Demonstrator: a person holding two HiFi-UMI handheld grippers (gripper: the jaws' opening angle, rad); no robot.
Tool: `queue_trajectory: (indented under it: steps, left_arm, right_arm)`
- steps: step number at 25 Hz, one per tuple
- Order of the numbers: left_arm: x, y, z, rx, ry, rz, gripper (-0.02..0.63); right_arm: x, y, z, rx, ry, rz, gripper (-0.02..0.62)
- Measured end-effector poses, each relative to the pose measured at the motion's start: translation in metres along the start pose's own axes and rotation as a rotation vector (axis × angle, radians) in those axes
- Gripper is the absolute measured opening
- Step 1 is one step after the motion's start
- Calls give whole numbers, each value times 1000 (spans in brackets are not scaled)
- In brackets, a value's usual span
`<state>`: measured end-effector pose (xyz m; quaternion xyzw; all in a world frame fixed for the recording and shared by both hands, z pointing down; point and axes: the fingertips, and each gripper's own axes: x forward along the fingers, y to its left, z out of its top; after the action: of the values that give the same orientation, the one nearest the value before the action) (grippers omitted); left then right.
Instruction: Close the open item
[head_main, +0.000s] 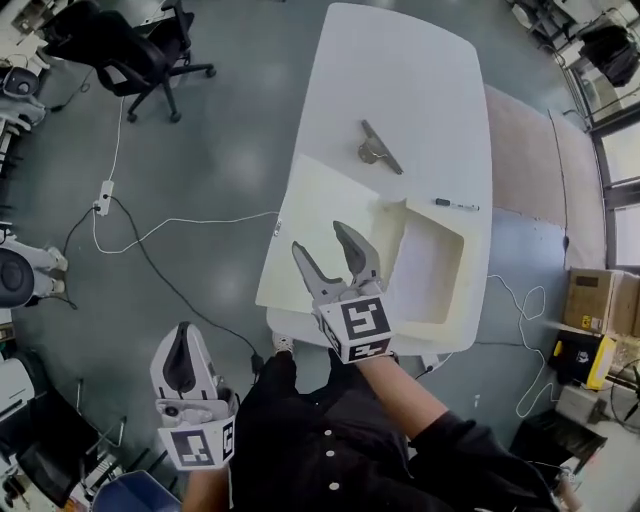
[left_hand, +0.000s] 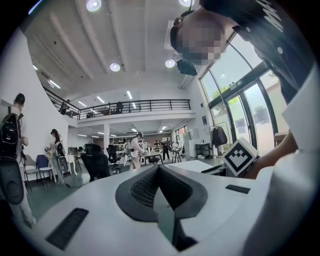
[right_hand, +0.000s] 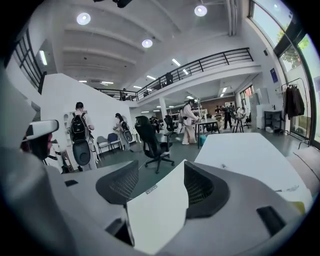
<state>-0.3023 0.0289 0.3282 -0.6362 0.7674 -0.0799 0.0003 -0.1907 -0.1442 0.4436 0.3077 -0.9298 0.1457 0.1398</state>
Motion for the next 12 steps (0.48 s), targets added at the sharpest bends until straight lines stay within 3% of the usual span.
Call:
queue_trajectory:
  steps: [5,12]
  left_arm:
    - [-20,6,-15,15,53,46,17]
    - [-45,20,-30,32,107,99,17]
  right_arm:
    - [38,20,-33,54,109,-10,298]
    - [74,38,-58,48,212,-131,325]
